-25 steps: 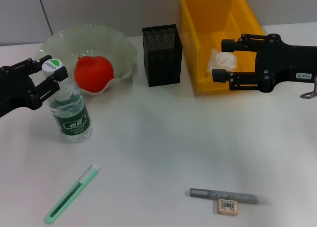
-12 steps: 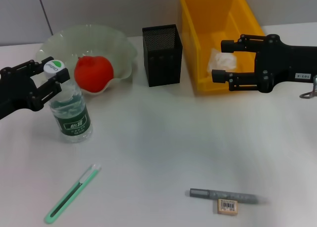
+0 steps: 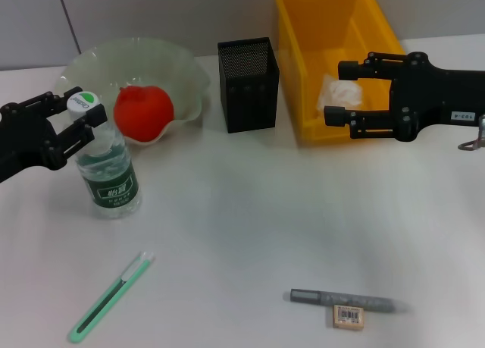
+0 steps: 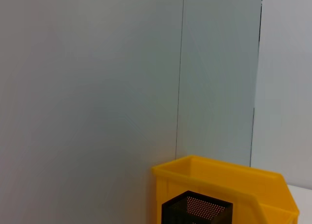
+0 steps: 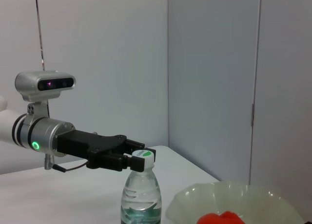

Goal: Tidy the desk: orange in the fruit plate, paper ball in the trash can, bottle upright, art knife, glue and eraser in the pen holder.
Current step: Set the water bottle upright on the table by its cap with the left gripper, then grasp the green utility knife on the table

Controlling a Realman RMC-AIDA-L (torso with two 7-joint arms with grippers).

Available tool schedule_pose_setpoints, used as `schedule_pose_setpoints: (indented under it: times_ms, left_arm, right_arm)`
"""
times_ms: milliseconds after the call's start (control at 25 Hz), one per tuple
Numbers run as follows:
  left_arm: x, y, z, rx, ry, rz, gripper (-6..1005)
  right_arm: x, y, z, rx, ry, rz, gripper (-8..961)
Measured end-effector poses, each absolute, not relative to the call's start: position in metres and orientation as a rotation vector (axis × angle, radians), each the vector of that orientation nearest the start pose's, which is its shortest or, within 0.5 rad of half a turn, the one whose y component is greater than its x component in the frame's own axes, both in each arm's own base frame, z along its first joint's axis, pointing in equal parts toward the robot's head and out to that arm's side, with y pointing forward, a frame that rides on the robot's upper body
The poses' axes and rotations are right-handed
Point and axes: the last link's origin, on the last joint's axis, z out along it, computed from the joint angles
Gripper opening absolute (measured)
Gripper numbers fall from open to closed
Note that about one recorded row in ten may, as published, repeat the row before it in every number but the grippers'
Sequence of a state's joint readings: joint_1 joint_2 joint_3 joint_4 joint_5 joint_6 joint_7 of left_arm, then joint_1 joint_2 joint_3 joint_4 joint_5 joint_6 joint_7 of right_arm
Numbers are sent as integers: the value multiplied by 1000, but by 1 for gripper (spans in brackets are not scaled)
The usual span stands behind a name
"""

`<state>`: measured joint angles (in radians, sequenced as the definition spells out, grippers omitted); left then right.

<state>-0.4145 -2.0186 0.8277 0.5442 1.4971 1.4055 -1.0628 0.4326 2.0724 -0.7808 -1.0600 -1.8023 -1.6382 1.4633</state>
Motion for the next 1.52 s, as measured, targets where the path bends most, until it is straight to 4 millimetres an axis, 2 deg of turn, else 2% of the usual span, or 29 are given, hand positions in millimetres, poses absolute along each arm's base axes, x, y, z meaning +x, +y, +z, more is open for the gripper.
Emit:
schedule_pose_setpoints:
  times_ms: [320, 880, 960, 1520]
  left_arm:
    - [-287, 338, 33, -2335, -448, -870, 481]
    - [-283, 341, 37, -2338, -427, -882, 651]
    - [-282, 340, 43, -2327, -411, -903, 679]
    - [-282, 332, 81, -2228, -388, -995, 674]
  right_arm:
    - [222, 335, 69, -2635, 270, 738, 755]
    - [222, 336, 70, -2636, 267, 735, 756]
    - [222, 336, 70, -2635, 267, 734, 755]
    - [224, 341, 74, -2609, 323, 727, 755]
